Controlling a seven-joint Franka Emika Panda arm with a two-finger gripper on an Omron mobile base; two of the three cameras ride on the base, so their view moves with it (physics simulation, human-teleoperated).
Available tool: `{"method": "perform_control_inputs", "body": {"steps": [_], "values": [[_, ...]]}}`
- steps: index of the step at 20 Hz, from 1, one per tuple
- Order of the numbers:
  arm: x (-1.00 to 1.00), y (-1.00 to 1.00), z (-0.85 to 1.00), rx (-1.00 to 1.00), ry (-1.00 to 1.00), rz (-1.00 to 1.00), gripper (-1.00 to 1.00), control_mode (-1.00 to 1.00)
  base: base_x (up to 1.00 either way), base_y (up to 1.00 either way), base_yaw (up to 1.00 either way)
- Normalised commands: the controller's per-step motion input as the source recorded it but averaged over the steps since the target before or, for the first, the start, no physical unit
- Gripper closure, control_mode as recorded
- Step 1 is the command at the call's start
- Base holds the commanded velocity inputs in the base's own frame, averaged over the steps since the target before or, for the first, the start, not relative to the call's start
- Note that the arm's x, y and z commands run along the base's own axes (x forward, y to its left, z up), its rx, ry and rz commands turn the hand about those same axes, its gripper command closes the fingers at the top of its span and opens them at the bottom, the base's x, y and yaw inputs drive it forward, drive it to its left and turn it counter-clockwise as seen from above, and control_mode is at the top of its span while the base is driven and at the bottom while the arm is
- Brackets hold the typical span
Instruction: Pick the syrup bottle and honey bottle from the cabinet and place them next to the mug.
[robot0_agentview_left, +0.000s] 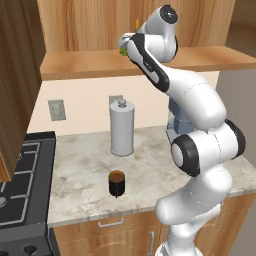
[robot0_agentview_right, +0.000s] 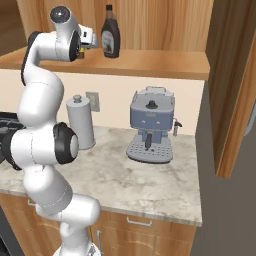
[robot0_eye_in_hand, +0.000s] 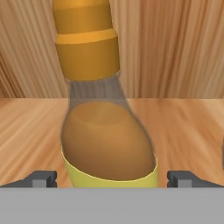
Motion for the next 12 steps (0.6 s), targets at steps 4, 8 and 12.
{"method": "perform_control_inputs", "body": {"steps": [4,8,12], "values": [[0.04,0.01,0.0,0.0,0.0,0.0,-1.0,-1.0,0.0,0.0,0.0],[0.0,0.0,0.0,0.0,0.0,0.0,-1.0,-1.0,0.0,0.0,0.0],[0.0,0.0,0.0,0.0,0.0,0.0,1.0,-1.0,0.0,0.0,0.0]]}}
